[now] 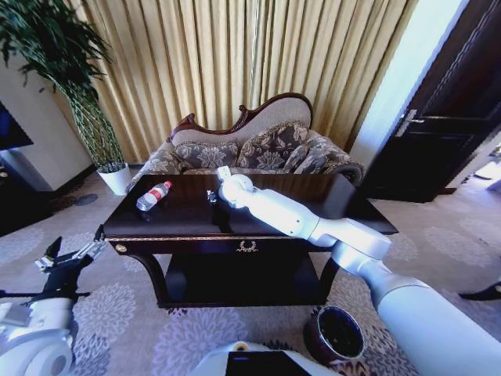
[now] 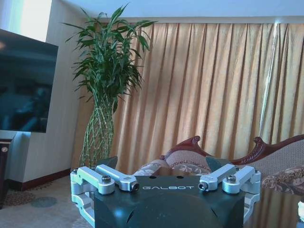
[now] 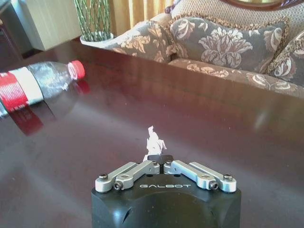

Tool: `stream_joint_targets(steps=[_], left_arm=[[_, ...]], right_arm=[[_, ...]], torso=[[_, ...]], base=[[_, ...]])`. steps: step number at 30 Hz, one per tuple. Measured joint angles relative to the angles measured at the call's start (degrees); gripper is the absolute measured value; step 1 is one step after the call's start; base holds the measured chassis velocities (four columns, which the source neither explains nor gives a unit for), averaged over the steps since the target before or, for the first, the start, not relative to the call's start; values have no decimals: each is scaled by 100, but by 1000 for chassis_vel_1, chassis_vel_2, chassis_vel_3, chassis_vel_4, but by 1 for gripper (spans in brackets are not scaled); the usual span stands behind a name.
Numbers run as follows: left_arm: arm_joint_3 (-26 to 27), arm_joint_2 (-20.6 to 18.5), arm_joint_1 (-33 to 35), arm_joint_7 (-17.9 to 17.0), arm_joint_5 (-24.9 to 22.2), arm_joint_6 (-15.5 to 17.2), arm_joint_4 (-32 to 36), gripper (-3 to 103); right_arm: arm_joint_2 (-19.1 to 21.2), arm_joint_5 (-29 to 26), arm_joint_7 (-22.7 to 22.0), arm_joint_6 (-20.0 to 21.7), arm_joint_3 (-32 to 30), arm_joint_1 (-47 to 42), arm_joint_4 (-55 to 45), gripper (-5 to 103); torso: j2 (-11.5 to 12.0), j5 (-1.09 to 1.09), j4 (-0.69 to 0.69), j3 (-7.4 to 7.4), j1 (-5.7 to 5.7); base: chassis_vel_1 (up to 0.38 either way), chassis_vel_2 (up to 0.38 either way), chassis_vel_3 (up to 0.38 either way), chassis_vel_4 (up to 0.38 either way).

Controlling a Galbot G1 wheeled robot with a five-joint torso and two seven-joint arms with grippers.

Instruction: Move to the front of the table and place the trash on the table into the trash bin.

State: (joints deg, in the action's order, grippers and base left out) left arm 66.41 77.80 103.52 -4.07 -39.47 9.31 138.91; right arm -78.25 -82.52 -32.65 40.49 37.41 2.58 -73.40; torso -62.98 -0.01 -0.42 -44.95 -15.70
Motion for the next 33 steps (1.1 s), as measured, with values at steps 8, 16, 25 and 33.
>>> stream_joint_targets(steps=[8, 16, 25, 33], left_arm=[[-14, -35, -4, 89, -29, -17, -75, 100], [43, -226, -97, 96, -208, -33, -203, 100], [44, -271, -129, 227, -290, -105, -322, 100], [61, -358, -125, 445, -349, -215, -434, 100]], right_arm=[[110, 710, 405, -538, -588, 27, -251, 0], [1008, 1516, 580, -1368, -1250, -276, -1156, 0], [2507, 2233, 1517, -2481, -2103, -1317, -2181, 0], [3842, 2900, 2257, -3018, -3810, -3442, -2897, 0]], torso=[[0, 0, 2, 0, 0], [0, 0, 0, 0, 0], [0, 2, -1, 1, 0], [0, 3, -2, 1, 0]], base=[[0, 0, 0, 0], [0, 0, 0, 0], [0, 0, 0, 0], [0, 0, 0, 0]])
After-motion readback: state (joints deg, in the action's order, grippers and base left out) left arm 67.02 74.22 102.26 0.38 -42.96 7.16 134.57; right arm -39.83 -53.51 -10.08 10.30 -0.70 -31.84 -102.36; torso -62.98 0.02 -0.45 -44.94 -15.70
